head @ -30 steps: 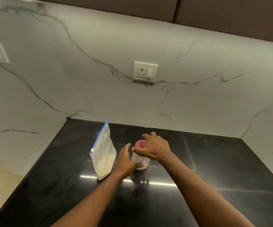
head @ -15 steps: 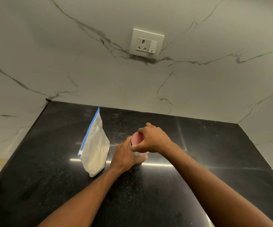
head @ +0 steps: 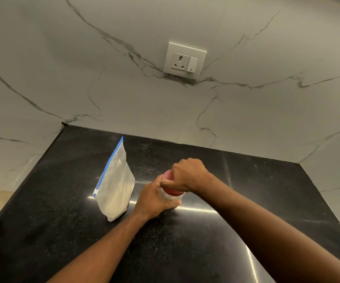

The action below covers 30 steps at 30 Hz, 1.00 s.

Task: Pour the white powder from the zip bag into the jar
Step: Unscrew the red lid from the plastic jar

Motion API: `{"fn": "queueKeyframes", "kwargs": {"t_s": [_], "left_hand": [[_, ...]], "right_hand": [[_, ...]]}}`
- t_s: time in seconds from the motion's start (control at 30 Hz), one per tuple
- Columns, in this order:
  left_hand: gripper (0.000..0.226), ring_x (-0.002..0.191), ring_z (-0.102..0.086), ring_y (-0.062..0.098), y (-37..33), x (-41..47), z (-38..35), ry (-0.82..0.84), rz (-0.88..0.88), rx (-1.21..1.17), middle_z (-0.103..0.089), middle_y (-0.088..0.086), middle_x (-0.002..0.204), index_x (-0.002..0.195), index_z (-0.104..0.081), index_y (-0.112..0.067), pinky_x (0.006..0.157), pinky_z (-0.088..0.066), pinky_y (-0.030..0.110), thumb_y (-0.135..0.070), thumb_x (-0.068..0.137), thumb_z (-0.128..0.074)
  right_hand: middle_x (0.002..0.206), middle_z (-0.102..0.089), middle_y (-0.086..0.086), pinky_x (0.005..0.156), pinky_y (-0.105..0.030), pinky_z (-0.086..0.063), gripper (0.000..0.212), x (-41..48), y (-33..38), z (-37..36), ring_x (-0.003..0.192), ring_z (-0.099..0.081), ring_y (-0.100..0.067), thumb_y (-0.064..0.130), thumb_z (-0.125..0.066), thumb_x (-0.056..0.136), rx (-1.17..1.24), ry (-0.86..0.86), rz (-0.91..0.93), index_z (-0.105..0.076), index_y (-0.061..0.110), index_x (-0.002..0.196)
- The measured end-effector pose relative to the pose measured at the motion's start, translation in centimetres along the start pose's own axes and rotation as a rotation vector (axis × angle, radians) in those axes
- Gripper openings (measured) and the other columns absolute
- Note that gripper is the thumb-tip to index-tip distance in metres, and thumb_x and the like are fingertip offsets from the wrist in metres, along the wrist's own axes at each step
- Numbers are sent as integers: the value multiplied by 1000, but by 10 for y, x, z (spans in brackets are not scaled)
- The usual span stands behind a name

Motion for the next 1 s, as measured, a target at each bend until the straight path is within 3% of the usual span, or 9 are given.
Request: {"fn": "queueKeyframes", "kwargs": {"t_s": [0.13,0.23,0.3,0.4,0.53,0.67,0.83,0.9,1.0], "left_hand": [[88,91,-59,-20,5,3,-3,7,20,58,-61,-36,98,126,-39,-62,67,-40,1,-73,53,-87],[83,95,-66,-8,11,7,-6,5,16,75,-67,-24,103,124,-48,-50,74,-46,6,-76,55,-86],[73,93,-69,-3,12,8,-7,20,-21,108,-71,-18,102,120,-55,-42,80,-56,14,-74,61,-84],[66,93,-68,-6,11,7,-7,28,-50,99,-70,-20,100,120,-56,-41,83,-57,17,-68,66,-84],[86,103,-62,-12,8,4,-4,9,-30,12,-65,-32,110,133,-46,-53,85,-48,10,-67,60,-88],[83,99,-61,-13,6,3,-5,21,7,47,-62,-33,105,129,-46,-52,80,-42,5,-71,58,-86],[65,98,-63,-17,5,1,-2,4,-1,54,-68,-26,100,113,-50,-53,70,-47,0,-70,62,-87],[74,101,-65,-13,5,0,-1,14,-10,25,-67,-25,110,122,-46,-52,80,-50,6,-68,63,-88],[83,107,-66,-6,4,-3,-2,-20,-14,-25,-67,-24,119,129,-45,-51,90,-57,20,-63,60,-91]], "right_hand": [[108,-69,-4,74,-30,-51,58,3,4,0,91,-64,-19,60,-66,91,131,110,111,-60,17,130],[134,-55,-6,91,-43,-54,78,1,6,4,115,-57,-27,33,-84,81,-24,125,304,-44,27,147],[137,-54,-3,96,-46,-53,70,-3,6,8,122,-53,-26,22,-82,82,54,137,402,-51,26,144],[121,-62,3,87,-35,-54,44,-5,3,14,109,-61,-20,41,-76,88,344,65,401,-66,24,127],[107,-68,-6,67,-32,-49,80,-1,2,3,88,-67,-24,83,-40,90,-31,-51,62,-60,14,126],[110,-68,-3,70,-29,-50,63,1,3,-1,90,-65,-19,64,-60,93,45,33,150,-56,18,135],[147,-44,-1,93,-42,-55,80,-17,-4,11,129,-46,-26,20,-87,76,29,-67,446,-45,35,142],[149,-41,3,90,-35,-53,77,-28,-20,8,132,-44,-23,22,-86,74,190,-226,429,-44,38,136],[129,-51,7,76,-18,-49,70,-50,-51,-16,109,-61,-17,39,-84,73,689,-435,188,-38,37,127]]}}
Point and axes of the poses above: each hand's wrist, its own x-axis towards the middle knuckle, its own z-axis out of the back of the hand, y = z × x, the point moved 2 cm from there along x, towards the middle knuckle
